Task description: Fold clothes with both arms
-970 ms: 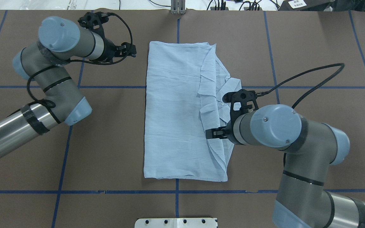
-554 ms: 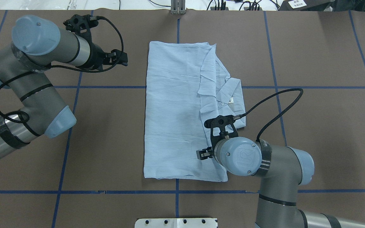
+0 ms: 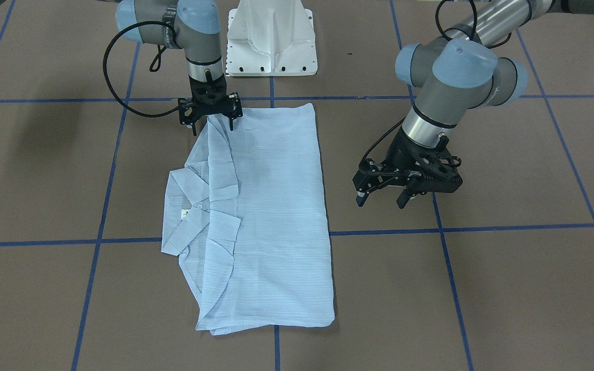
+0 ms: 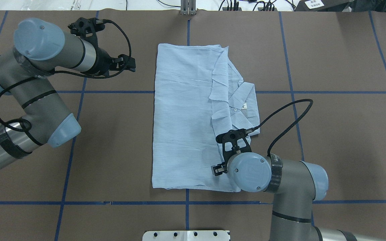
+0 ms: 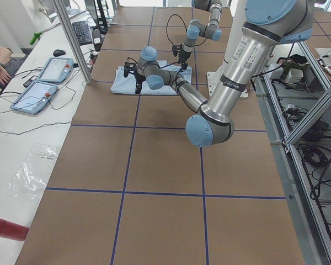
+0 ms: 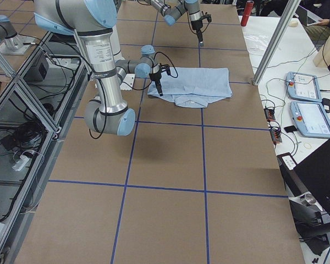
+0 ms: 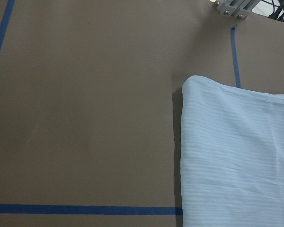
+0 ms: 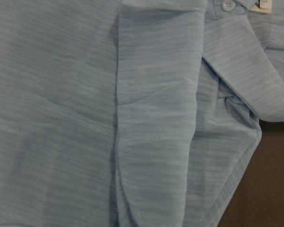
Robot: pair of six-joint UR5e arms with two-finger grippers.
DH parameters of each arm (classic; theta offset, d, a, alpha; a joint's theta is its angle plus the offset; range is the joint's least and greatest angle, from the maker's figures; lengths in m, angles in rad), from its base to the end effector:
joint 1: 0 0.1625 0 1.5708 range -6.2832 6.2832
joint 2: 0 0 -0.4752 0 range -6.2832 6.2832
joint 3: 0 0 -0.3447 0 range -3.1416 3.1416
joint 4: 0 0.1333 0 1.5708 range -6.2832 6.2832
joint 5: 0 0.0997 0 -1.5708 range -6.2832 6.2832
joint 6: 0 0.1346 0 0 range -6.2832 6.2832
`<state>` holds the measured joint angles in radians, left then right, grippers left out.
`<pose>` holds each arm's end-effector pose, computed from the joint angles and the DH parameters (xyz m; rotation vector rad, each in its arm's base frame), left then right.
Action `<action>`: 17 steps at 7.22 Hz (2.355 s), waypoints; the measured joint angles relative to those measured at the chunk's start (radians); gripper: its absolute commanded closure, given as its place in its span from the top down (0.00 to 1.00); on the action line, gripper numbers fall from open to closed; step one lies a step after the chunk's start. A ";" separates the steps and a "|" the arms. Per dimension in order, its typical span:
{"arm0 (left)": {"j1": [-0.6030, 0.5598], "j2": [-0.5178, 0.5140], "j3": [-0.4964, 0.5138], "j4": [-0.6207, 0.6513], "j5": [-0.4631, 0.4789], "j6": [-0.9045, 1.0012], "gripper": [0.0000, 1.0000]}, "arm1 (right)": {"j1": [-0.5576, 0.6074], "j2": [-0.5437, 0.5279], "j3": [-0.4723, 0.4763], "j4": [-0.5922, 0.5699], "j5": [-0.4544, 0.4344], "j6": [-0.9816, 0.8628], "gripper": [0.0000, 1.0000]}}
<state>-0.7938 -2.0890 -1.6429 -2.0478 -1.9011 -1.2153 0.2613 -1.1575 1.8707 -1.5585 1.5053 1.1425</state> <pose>0.4138 -0.5487 0.3575 0.3246 1.0503 -0.2172 -0.5577 -0.2962 0.4065 0.3043 -0.6619 -0.1358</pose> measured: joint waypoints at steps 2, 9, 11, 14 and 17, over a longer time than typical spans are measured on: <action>0.002 -0.002 0.002 -0.003 0.000 -0.001 1.00 | -0.003 -0.001 -0.010 -0.009 0.001 -0.010 1.00; 0.034 -0.023 0.002 -0.005 0.002 -0.017 1.00 | 0.070 -0.088 0.027 -0.011 0.024 -0.109 1.00; 0.050 -0.036 0.001 -0.004 0.002 -0.041 1.00 | 0.117 -0.236 0.127 -0.004 0.052 -0.168 1.00; 0.058 -0.041 0.001 -0.004 0.002 -0.049 1.00 | 0.168 -0.225 0.179 0.000 0.071 -0.191 1.00; 0.059 -0.033 0.004 -0.005 0.002 -0.041 1.00 | 0.199 0.002 0.025 -0.003 0.073 -0.198 1.00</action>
<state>-0.7349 -2.1221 -1.6393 -2.0524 -1.8991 -1.2567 0.4606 -1.1558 1.8961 -1.5618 1.5787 0.9447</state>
